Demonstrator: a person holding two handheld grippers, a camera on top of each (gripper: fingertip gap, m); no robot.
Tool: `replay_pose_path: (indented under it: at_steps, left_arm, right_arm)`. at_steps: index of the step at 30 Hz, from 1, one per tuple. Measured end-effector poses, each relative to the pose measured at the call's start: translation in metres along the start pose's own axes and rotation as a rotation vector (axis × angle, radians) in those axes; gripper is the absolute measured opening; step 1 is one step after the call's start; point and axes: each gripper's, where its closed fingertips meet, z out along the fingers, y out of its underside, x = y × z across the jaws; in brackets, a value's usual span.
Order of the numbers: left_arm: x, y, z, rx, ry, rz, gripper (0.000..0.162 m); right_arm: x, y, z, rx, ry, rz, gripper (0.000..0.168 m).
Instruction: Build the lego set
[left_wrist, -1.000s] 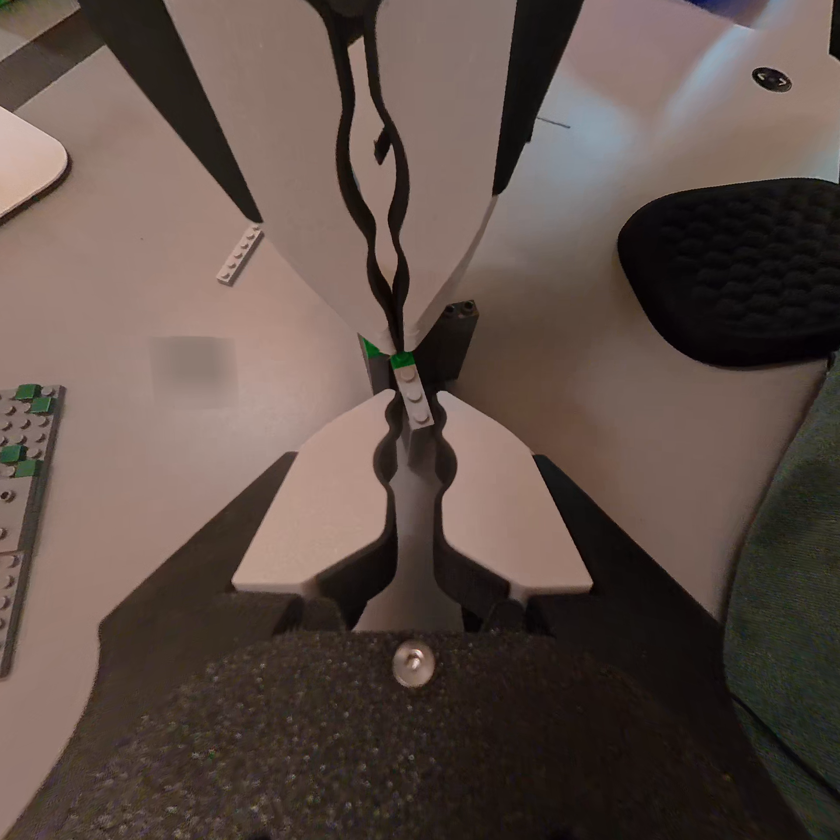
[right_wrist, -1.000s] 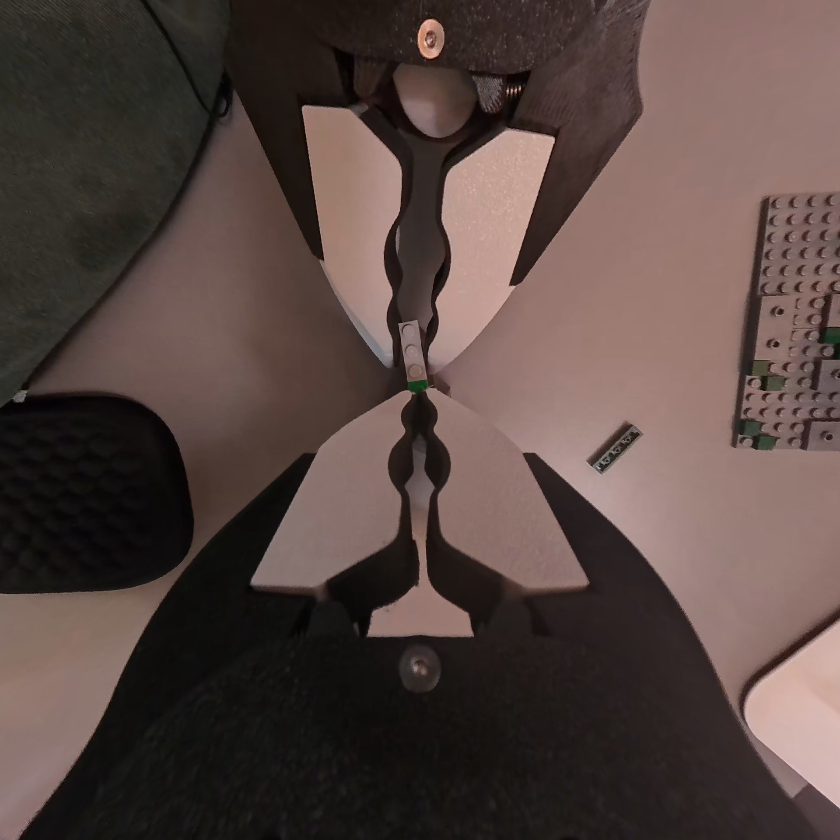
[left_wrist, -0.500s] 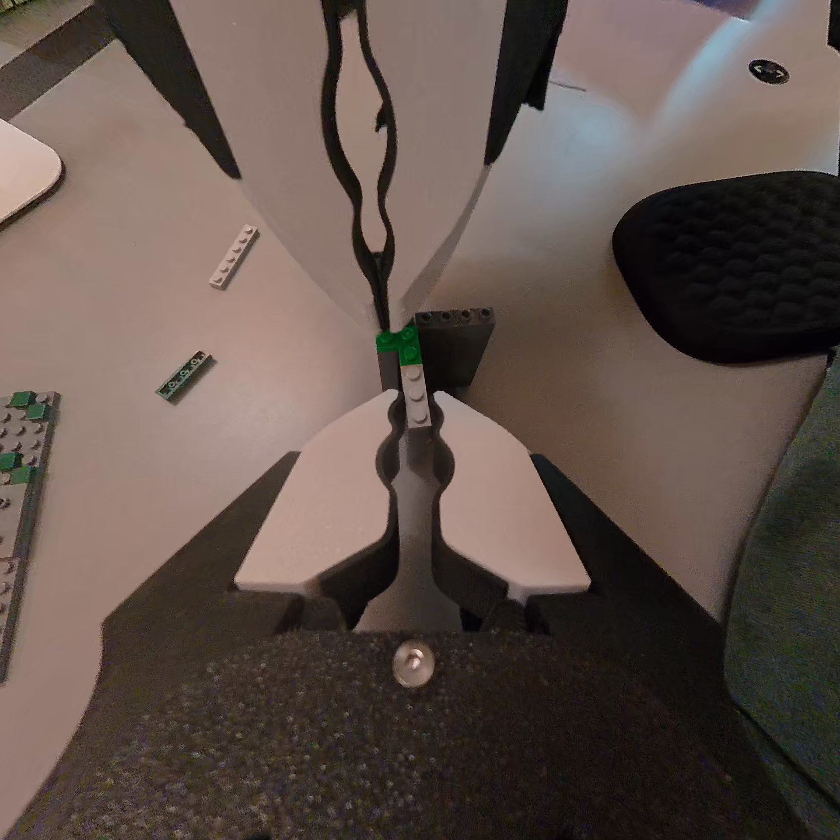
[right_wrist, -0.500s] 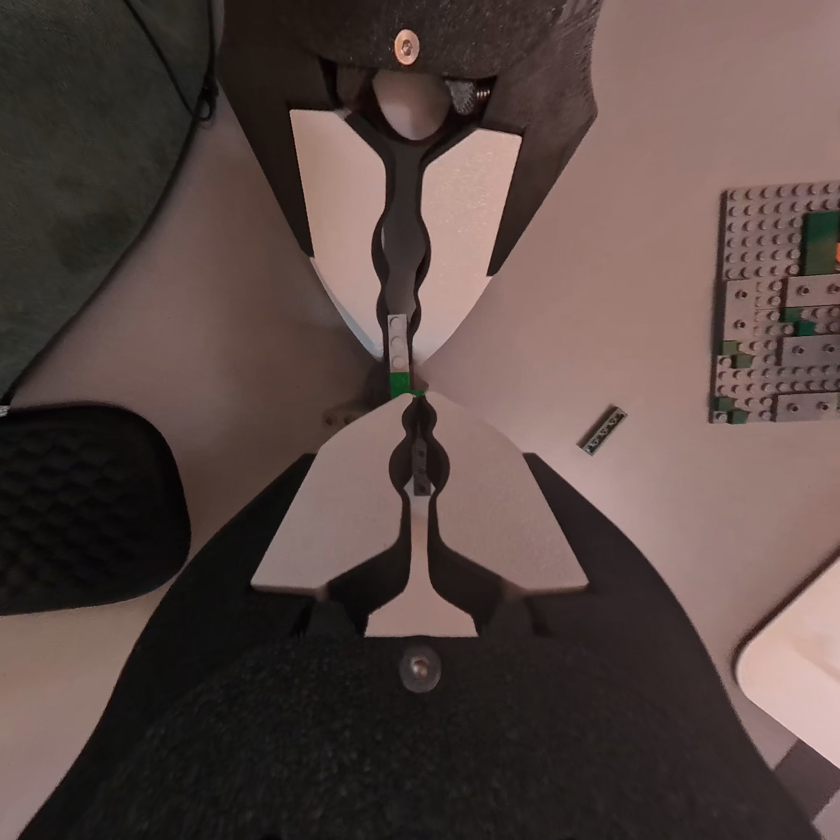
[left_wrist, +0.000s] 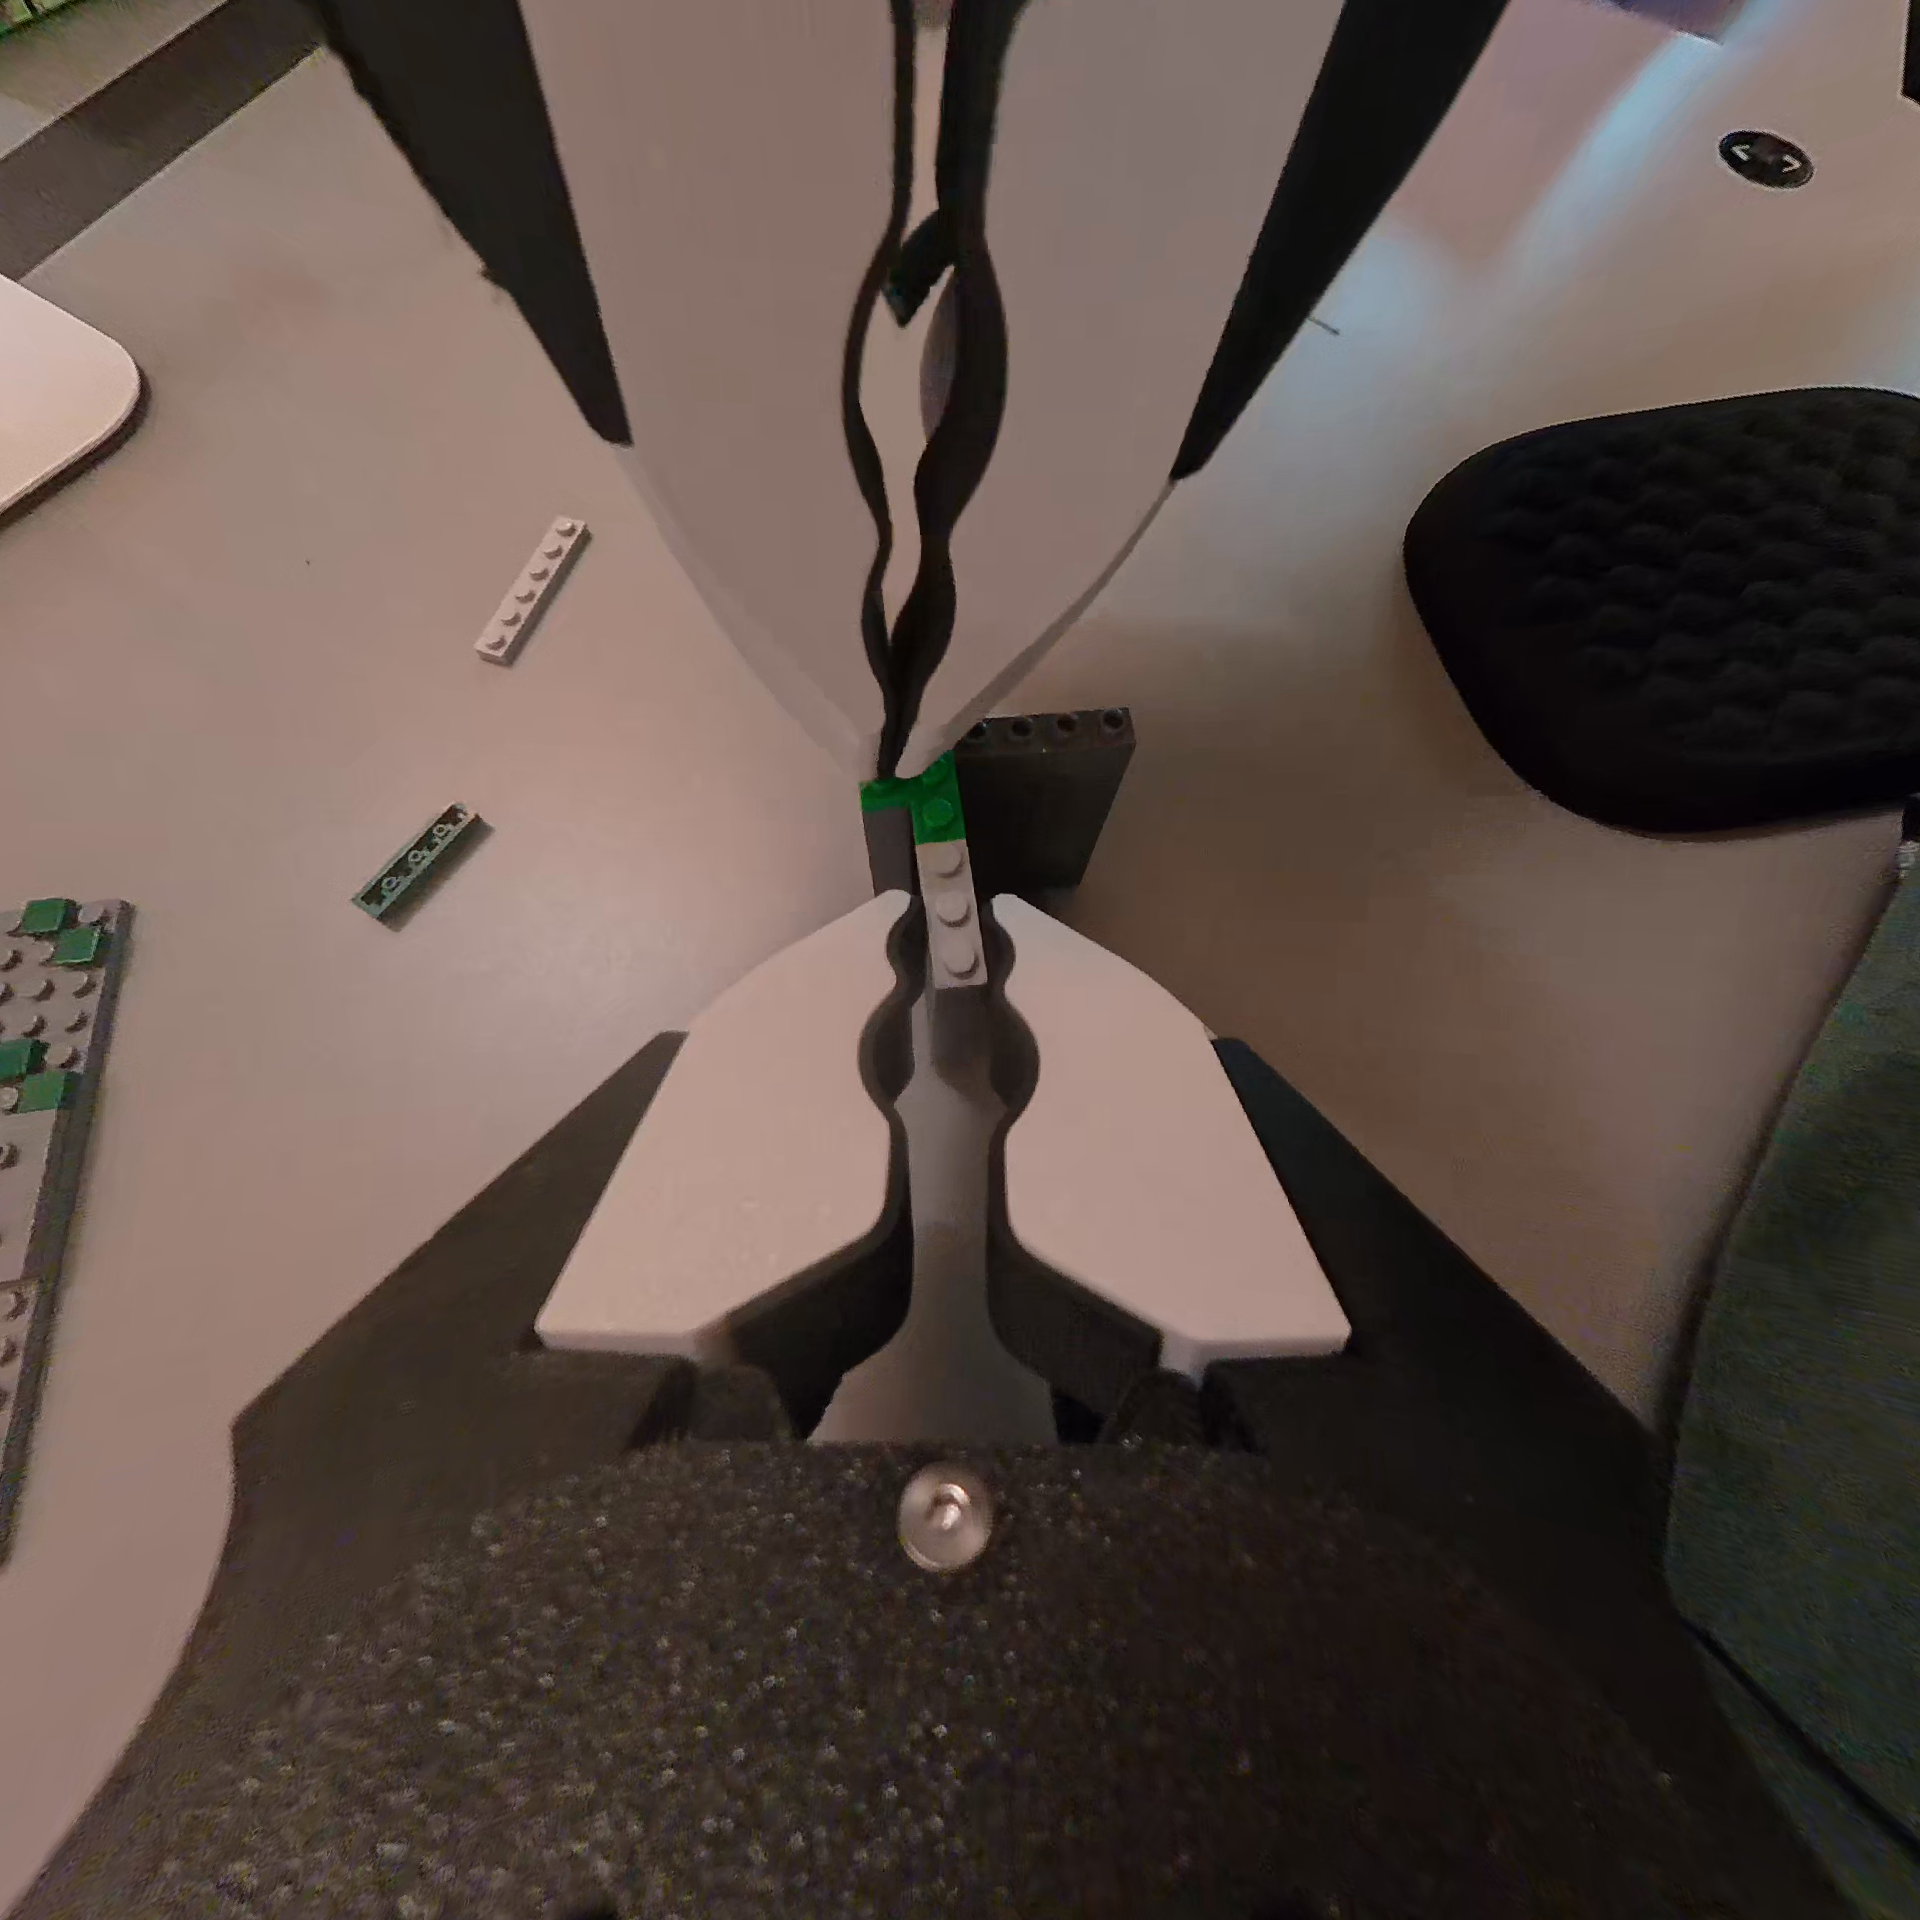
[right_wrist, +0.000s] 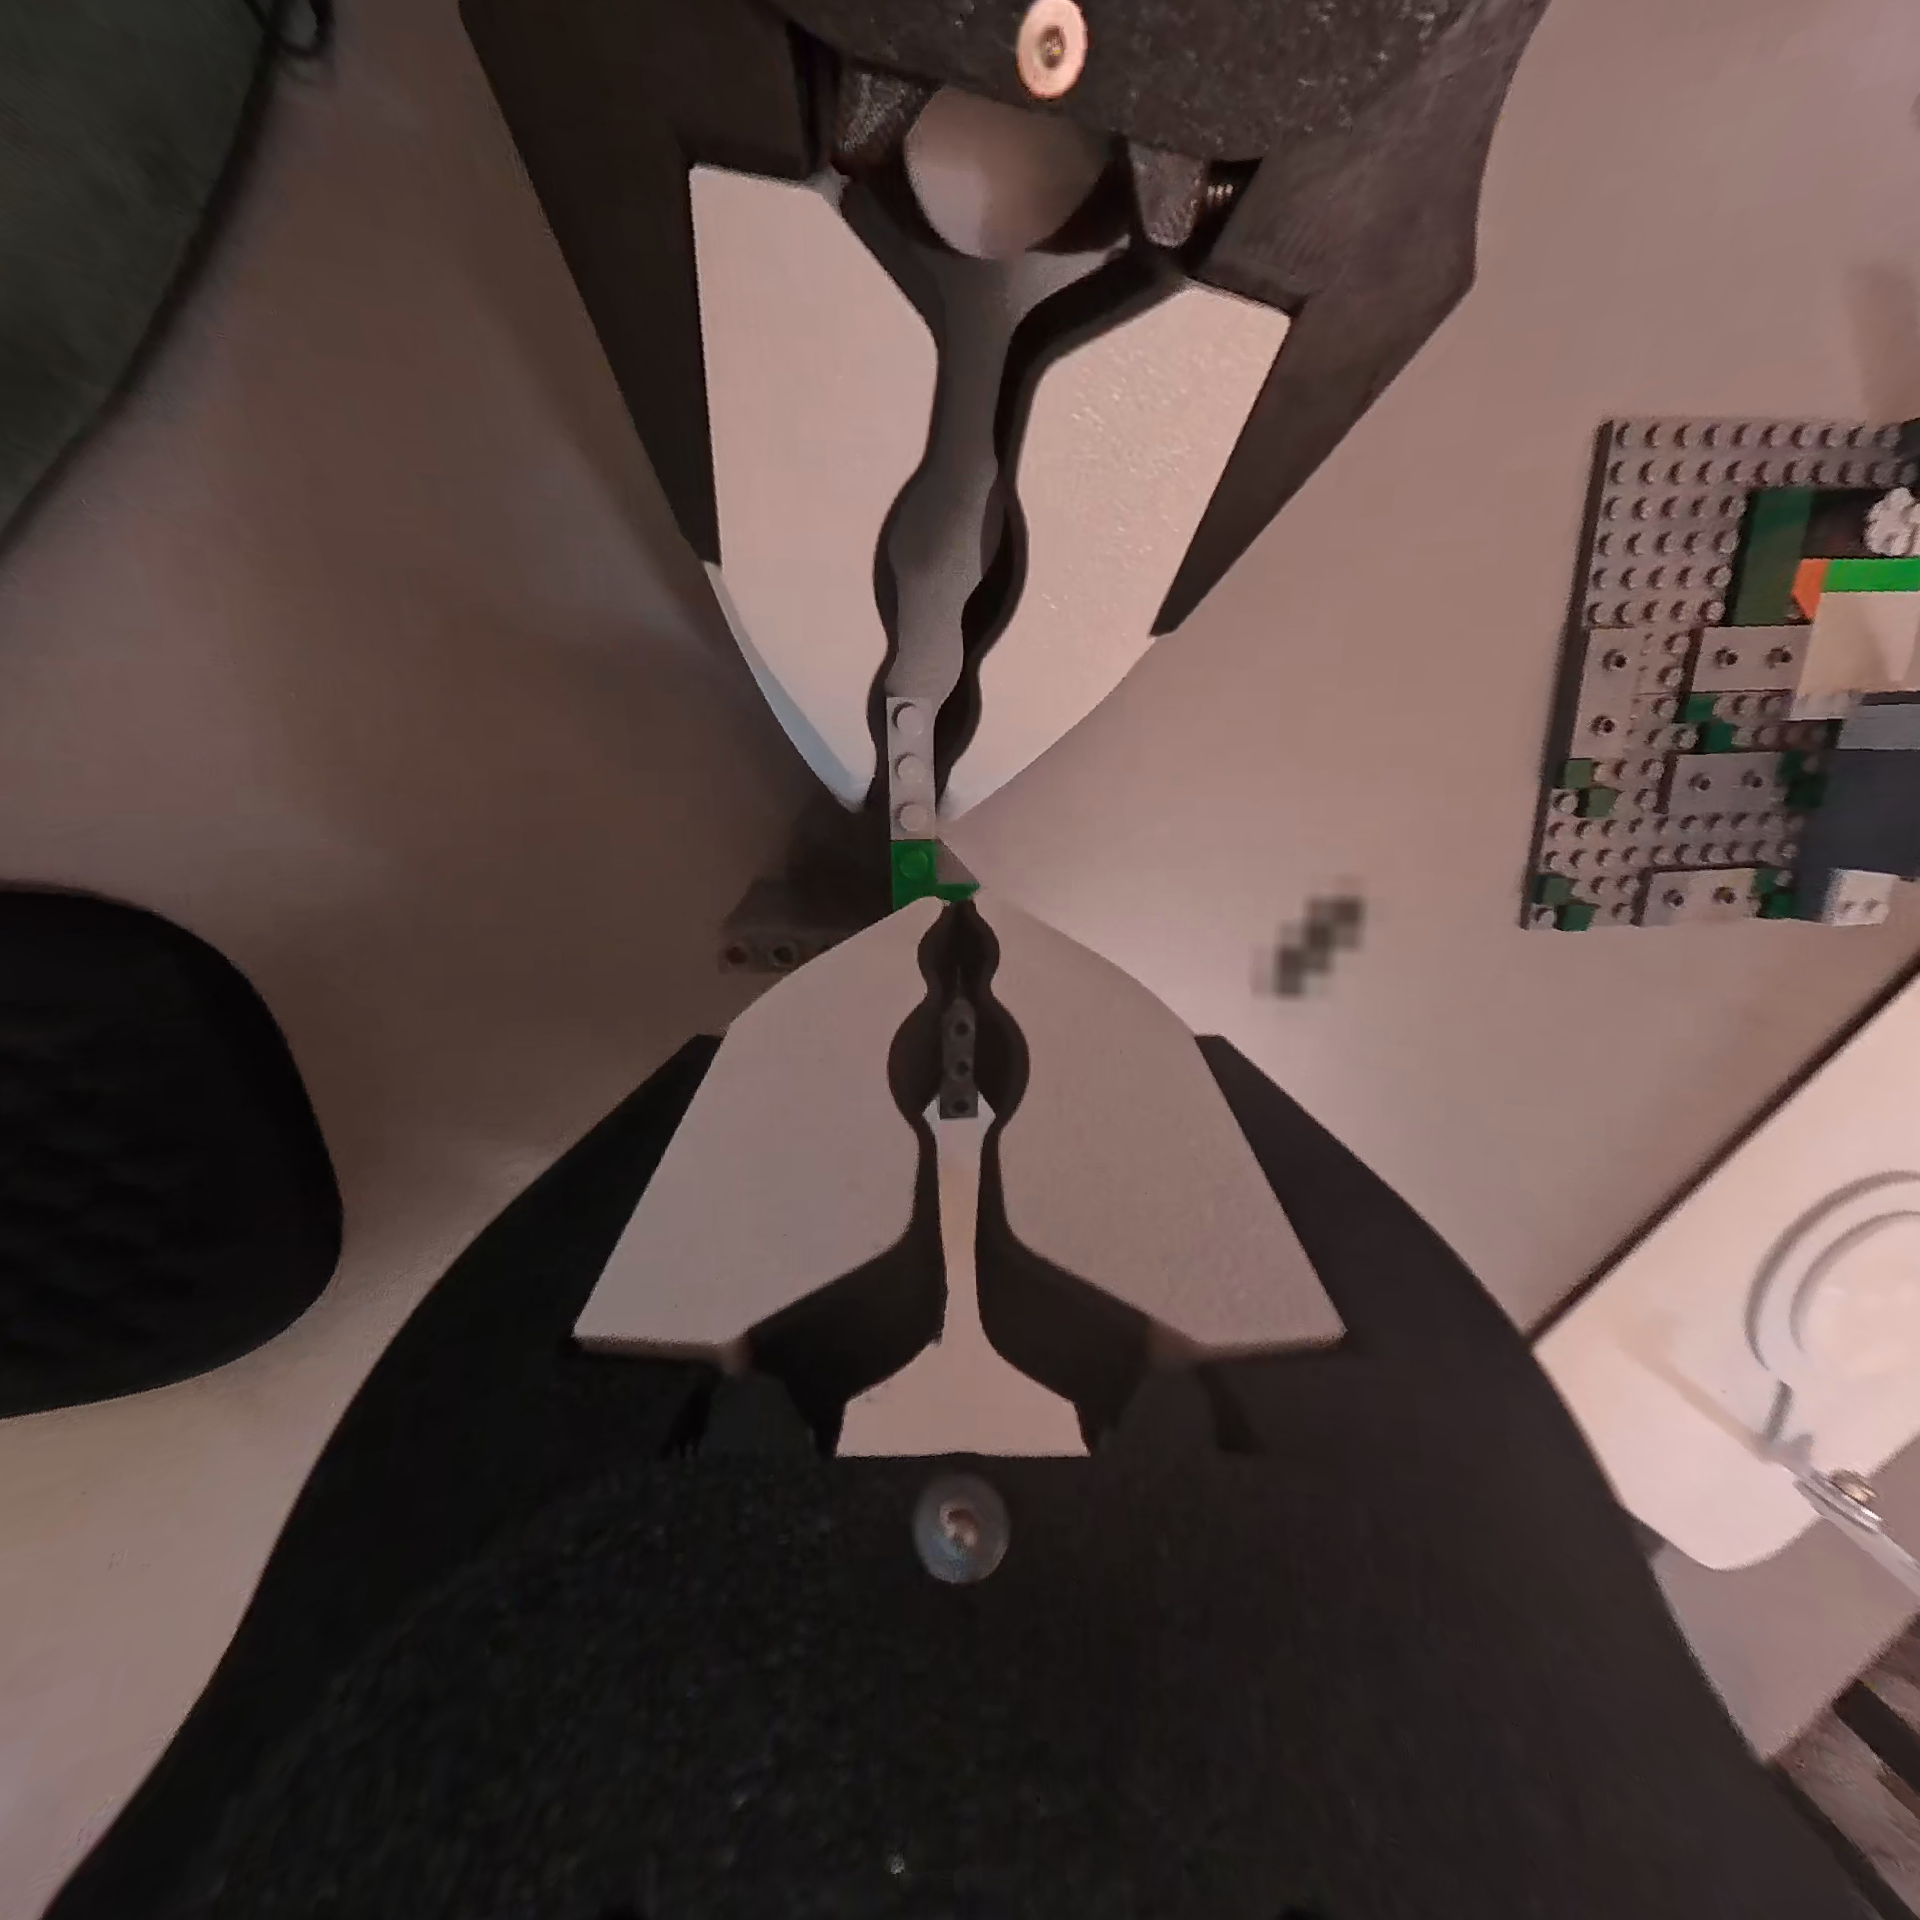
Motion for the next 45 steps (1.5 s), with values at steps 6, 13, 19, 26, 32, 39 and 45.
replay_pose_path:
  at_steps: [6,13,19,26,32,39,45]
  left_arm:
    - [0.001,0.000,0.001,0.005,0.005,-0.002,0.009]
    - [0.001,0.001,0.002,0.012,0.008,-0.004,0.009]
    - [-0.002,-0.001,-0.001,0.032,0.006,-0.014,0.009]
    - [-0.005,-0.003,-0.003,0.044,0.002,-0.021,0.009]
    - [-0.013,-0.001,-0.006,0.041,-0.024,0.006,0.009]
    - [-0.022,0.001,-0.008,0.064,0.039,0.102,0.008]
    - [-0.018,0.003,-0.012,0.113,0.249,0.275,0.008]
  right_arm:
    - [-0.001,0.000,0.000,-0.033,0.026,-0.026,0.000]
    - [-0.001,0.000,0.001,-0.029,0.035,-0.018,0.000]
    - [0.001,-0.002,-0.002,0.108,0.061,0.112,0.000]
    - [0.005,-0.005,-0.017,0.282,0.148,0.300,0.000]
    - [0.009,0.002,-0.026,0.477,0.286,0.524,0.000]
    - [0.000,0.027,-0.025,0.636,0.395,0.648,0.000]
    - [0.001,0.026,-0.002,0.632,0.346,0.586,0.044]
